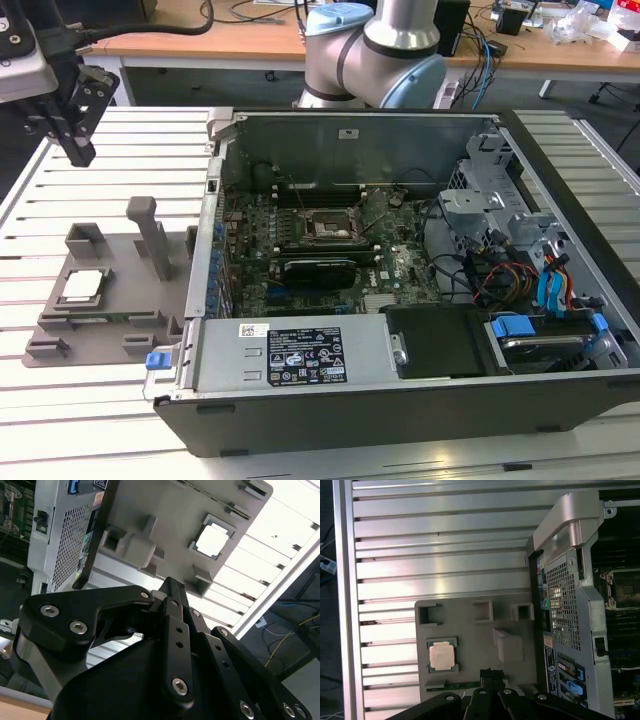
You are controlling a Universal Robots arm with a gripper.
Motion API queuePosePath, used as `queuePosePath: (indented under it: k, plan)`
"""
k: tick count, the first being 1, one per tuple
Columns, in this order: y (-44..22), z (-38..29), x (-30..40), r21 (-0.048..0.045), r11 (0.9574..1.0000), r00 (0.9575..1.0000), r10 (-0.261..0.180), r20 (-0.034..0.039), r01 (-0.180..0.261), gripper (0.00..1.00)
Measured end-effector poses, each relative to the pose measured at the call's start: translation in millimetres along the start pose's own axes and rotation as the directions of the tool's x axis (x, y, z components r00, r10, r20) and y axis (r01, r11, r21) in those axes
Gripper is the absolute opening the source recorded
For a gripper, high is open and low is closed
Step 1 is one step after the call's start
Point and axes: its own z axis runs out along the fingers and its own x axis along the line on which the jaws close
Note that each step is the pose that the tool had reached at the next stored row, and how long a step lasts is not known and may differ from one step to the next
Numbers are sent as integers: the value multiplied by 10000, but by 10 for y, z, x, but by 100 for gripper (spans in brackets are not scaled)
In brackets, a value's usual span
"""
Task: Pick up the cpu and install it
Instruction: 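Reach for the cpu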
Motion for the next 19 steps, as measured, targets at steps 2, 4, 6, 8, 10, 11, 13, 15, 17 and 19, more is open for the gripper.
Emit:
queuePosePath:
  k: [2,4,6,8,10,11,13,15,17,19]
  plan:
    - [-2,0,28,0,10000,10000,-1,0,1,11]
    - [-4,0,54,0,10000,10000,0,-1,0,11]
    - [-9,1,123,0,10000,10000,1,0,-1,11]
    - [-14,0,183,0,10000,10000,1,0,-1,11]
    - [-18,1,236,0,10000,10000,0,0,0,11]
    - [-20,1,266,0,10000,10000,0,-1,0,11]
    - [-25,2,329,0,10000,10000,0,0,0,11]
    - [-29,2,383,0,10000,10000,1,-1,-1,11]
    - [-33,2,432,0,10000,10000,1,-1,-1,11]
    - [-36,3,470,0,10000,10000,1,0,-1,11]
